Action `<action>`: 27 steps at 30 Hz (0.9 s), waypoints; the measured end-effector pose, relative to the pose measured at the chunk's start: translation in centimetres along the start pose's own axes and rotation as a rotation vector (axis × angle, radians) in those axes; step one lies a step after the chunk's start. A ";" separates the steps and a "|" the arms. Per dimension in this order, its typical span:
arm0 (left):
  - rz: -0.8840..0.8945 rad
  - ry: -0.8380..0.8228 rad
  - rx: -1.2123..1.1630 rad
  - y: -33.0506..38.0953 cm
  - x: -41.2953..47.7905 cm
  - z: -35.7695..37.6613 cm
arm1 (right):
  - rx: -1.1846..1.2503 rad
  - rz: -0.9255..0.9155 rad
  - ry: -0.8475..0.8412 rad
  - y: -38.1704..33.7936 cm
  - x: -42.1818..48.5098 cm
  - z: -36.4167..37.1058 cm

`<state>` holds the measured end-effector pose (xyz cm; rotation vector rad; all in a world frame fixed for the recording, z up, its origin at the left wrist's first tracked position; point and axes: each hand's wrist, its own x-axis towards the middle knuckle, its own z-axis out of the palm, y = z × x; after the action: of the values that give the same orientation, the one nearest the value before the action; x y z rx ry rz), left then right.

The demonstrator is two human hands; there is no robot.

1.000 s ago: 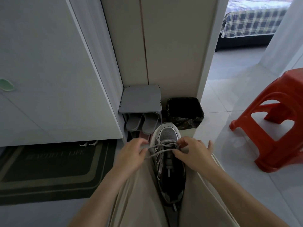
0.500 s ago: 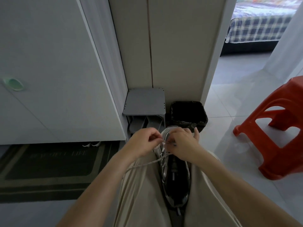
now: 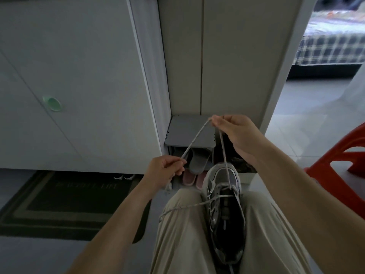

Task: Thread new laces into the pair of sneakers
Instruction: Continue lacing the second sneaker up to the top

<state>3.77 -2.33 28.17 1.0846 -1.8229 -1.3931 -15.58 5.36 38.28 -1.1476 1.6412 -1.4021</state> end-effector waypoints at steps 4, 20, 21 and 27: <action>-0.042 0.024 0.042 -1.1 0.1 -0.2 | 0.071 -0.045 0.044 -1.0 0.4 -0.7; -0.254 -0.112 0.175 -1.2 -3.1 0.7 | -0.116 -0.096 0.181 -1.2 1.3 0.3; -0.294 -0.125 0.042 -0.6 -3.3 1.3 | -0.153 -0.099 0.159 -1.1 1.4 1.0; -0.371 -0.079 -0.370 -0.3 -4.0 4.5 | -0.392 -0.041 -0.102 3.4 0.5 1.8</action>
<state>2.05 3.22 26.77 1.2179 -1.3771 -1.9219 -14.79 4.28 34.60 -1.4525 1.8779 -1.0511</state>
